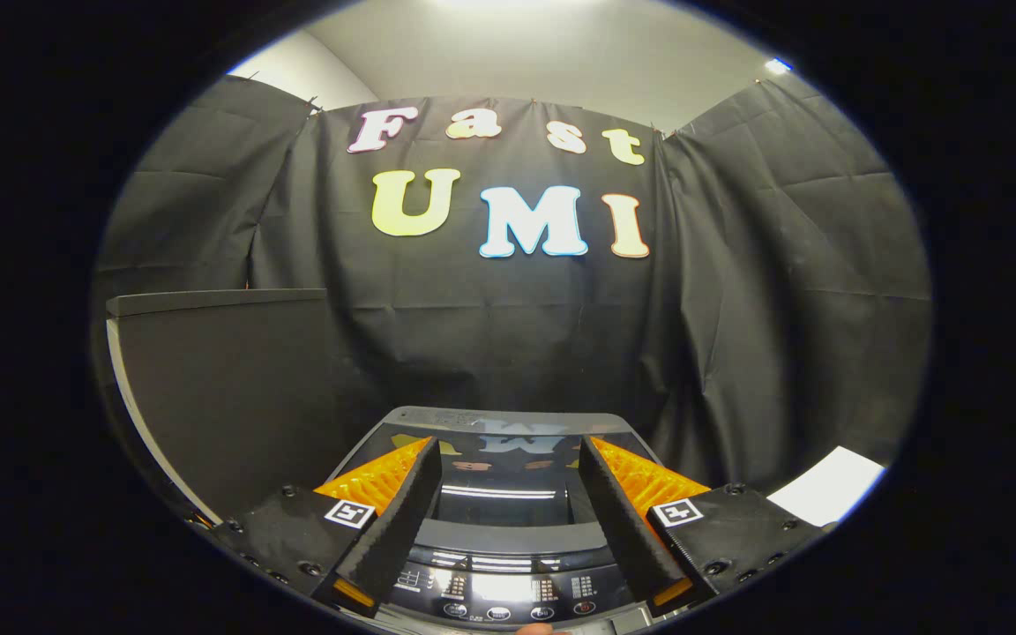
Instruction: Put the clothes into the washing machine and then close the washing machine lid.
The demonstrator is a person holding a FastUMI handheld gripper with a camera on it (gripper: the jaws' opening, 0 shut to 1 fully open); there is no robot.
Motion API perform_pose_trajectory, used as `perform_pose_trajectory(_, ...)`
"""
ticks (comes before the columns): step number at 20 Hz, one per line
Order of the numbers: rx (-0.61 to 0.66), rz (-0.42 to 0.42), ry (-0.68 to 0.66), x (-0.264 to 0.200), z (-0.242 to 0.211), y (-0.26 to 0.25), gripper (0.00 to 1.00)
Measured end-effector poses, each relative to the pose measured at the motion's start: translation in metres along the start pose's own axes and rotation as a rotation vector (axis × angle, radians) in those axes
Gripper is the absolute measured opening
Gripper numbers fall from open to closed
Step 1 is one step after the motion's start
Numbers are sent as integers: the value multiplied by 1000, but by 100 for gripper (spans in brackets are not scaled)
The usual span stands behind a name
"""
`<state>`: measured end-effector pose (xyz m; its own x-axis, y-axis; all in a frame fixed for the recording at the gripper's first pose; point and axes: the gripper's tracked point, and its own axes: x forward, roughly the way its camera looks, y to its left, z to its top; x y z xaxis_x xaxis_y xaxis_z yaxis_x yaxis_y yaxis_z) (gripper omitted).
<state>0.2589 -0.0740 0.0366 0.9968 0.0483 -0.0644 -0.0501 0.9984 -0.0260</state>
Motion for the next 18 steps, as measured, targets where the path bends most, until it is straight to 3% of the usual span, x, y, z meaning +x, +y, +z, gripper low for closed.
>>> perform_pose_trajectory(3, -21, 2, -28, -39, -6, 5, 99)
perform_pose_trajectory(8, 54, 11, -75, -129, -20, 12, 99)
perform_pose_trajectory(18, 110, 47, -28, -260, -80, 14, 99)
